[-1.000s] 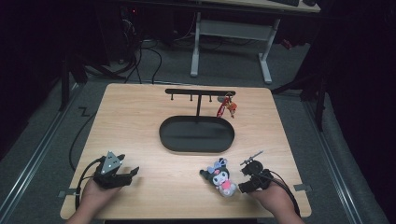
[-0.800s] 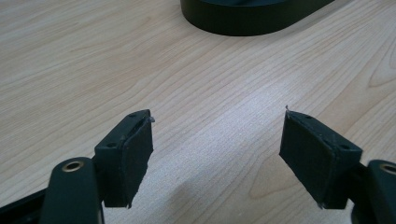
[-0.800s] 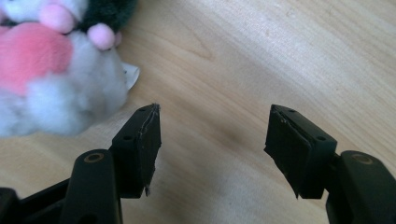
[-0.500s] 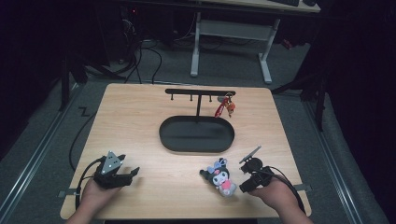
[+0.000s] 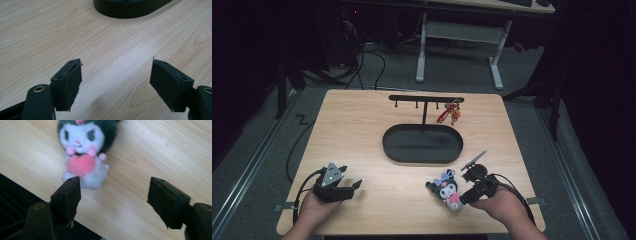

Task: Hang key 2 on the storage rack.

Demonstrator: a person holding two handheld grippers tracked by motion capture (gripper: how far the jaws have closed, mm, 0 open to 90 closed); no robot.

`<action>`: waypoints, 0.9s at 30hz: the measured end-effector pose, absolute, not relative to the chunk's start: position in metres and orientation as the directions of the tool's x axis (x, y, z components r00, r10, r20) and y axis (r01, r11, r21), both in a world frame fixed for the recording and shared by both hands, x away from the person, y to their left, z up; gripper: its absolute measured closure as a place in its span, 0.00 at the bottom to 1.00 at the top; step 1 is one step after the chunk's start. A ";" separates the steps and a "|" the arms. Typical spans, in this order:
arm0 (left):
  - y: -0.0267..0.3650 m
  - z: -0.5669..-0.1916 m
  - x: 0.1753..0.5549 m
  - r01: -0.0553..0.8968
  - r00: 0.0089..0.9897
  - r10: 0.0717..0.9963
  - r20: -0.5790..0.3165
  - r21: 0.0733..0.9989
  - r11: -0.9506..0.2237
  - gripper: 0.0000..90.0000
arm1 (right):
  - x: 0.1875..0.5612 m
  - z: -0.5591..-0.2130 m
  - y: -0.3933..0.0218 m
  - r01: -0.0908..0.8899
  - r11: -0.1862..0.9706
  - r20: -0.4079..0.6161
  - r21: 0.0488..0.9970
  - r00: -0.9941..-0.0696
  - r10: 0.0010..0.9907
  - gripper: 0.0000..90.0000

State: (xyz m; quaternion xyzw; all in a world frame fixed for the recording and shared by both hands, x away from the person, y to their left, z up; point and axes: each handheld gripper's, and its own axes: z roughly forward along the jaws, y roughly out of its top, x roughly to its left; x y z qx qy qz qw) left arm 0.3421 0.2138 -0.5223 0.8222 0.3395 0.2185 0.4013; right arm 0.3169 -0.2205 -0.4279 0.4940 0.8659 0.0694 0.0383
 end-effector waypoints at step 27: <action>0.213 -0.523 0.342 0.385 0.685 0.723 0.087 0.800 -0.460 0.28 | 0.326 -0.483 -0.184 0.840 0.534 0.037 0.093 -0.539 0.842 0.26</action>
